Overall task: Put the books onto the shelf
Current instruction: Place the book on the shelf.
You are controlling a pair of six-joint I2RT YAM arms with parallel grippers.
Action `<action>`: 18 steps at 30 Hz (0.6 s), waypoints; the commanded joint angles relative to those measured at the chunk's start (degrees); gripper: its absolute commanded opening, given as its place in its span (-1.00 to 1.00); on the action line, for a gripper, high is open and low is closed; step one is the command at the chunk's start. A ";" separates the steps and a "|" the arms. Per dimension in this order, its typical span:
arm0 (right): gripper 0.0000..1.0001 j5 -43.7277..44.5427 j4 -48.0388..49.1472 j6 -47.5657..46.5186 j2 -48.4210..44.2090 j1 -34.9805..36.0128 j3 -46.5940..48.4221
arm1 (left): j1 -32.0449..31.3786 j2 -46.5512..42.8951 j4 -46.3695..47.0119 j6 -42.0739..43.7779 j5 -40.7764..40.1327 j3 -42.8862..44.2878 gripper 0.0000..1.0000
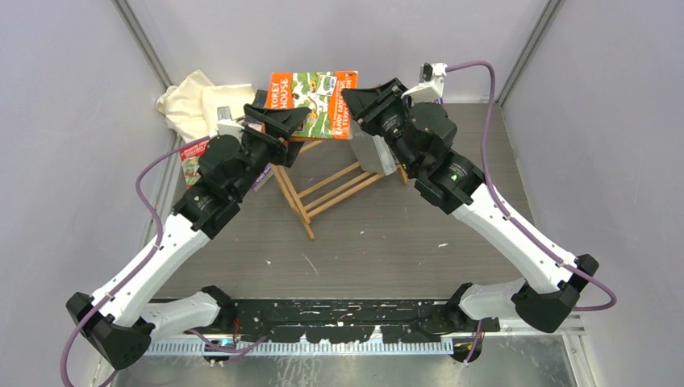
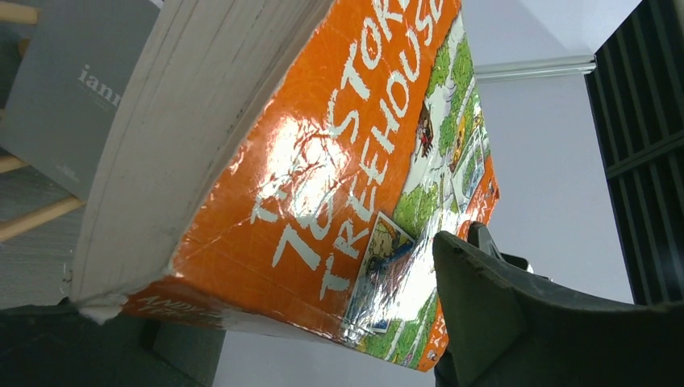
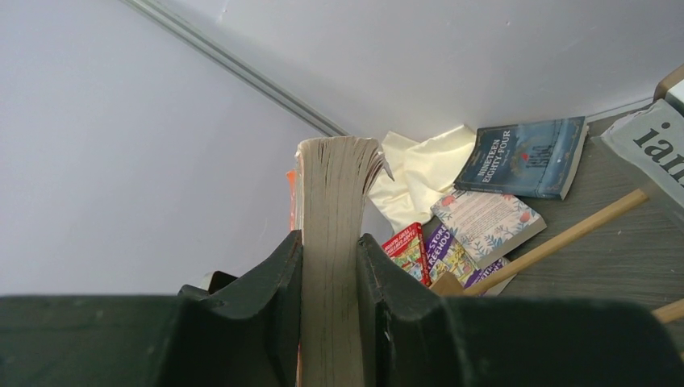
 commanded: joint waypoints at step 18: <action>-0.98 -5.92 2.11 3.93 -3.12 -2.32 -6.71 | -0.14 -5.33 9.78 5.07 -10.23 -6.58 -0.97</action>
